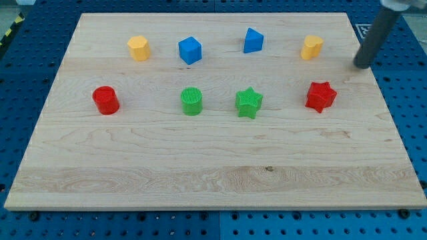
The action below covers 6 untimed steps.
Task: Slightly push the red star downwards
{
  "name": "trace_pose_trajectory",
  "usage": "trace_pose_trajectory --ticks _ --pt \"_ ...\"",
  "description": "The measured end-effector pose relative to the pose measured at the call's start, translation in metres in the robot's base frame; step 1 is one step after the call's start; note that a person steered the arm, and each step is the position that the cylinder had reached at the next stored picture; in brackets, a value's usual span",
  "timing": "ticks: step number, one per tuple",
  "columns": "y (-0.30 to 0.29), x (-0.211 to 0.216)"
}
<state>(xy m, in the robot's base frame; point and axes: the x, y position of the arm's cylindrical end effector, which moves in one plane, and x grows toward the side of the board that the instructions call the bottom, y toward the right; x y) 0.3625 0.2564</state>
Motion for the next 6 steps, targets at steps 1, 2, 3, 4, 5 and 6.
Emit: trace_pose_trajectory --ticks 1,2,3,4,5,6 --pt "-0.055 0.009" --pt "-0.099 0.023" --pt "-0.062 0.052" --pt "0.003 0.089" --pt "0.021 0.109" --pt "0.014 0.078"
